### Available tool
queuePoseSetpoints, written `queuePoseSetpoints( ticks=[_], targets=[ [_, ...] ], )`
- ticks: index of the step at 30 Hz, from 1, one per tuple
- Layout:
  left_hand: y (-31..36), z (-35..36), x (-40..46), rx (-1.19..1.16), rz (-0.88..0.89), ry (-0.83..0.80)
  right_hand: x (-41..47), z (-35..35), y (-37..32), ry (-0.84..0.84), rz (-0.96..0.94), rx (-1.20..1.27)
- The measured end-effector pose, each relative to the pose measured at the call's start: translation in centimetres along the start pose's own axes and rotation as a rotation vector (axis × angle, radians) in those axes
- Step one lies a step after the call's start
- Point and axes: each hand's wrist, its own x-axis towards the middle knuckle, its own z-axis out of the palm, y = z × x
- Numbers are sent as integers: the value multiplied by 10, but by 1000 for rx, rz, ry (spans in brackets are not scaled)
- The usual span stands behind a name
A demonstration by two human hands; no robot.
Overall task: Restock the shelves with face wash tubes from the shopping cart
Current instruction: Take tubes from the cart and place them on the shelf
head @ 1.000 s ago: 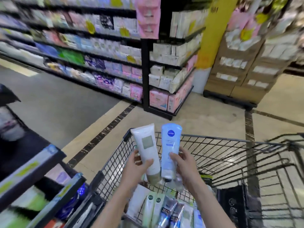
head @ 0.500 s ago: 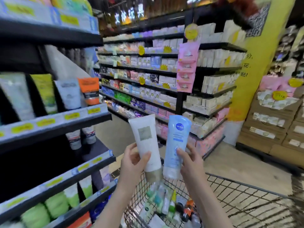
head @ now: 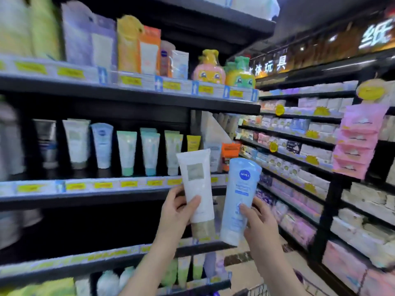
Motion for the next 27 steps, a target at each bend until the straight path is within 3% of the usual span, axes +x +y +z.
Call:
queuePoseSetpoints(
  ticks=[13,27],
  targets=[
    [81,-192,80,196,100,283,39,202,55,-355,90,98],
    [116,-319,163,585,227,349,92,366,96,-386,-46,-64]
  ],
)
